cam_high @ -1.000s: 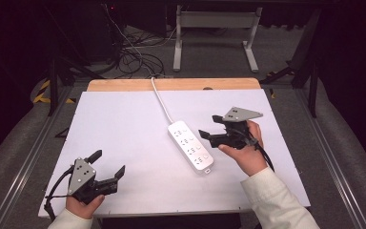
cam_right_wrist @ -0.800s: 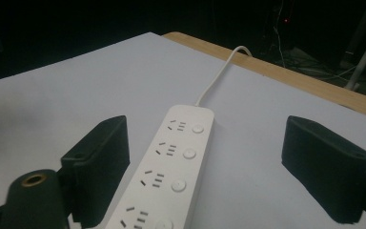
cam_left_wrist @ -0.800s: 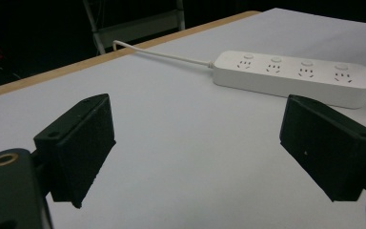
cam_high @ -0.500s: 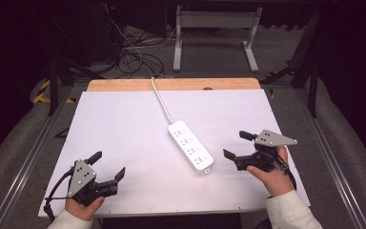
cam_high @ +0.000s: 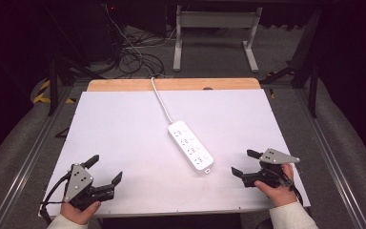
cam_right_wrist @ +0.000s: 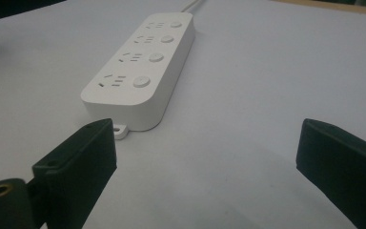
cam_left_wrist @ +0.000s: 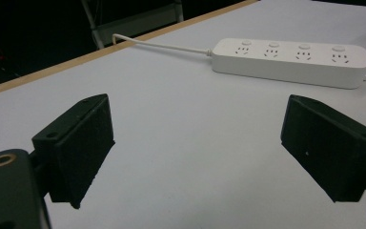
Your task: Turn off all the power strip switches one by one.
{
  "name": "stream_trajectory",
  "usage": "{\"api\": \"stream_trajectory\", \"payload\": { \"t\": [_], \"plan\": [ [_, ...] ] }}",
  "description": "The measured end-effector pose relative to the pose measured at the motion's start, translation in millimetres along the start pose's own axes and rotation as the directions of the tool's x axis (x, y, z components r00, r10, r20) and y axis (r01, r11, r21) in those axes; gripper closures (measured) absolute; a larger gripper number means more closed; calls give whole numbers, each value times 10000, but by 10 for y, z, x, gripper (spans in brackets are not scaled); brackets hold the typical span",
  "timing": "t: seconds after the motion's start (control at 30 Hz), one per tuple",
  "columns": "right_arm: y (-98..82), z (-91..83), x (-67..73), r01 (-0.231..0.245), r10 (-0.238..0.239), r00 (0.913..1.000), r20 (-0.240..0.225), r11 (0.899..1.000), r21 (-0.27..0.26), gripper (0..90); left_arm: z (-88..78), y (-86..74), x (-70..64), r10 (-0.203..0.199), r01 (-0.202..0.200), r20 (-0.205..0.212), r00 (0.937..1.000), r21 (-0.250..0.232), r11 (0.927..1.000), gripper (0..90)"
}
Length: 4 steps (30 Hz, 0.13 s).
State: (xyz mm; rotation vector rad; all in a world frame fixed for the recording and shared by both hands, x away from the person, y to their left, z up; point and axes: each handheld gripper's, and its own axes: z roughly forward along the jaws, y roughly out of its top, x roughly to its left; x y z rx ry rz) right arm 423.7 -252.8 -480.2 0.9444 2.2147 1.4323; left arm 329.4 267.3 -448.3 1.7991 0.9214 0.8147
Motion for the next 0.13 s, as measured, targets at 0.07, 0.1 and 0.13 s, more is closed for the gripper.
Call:
{"api": "stream_trajectory", "payload": {
  "t": [0.07, 0.1, 0.13],
  "plan": [
    [-1, -2, -16, -338, 338, 9994, -1, 9994, 11, 65, 11, -3, 3, 18, -18, 5, 10000, 76, 10000, 115],
    [9, -5, -20, -519, 519, 9986, 9, 9986, -22, 65, 20, -5, 8, -53, 53, 35, 10000, 127, 9999, 114],
    [24, -8, -20, -550, 549, 9985, -31, 9984, -141, 64, 25, -6, 13, -138, 137, 55, 9999, 152, 9998, 112]
  ]
}}
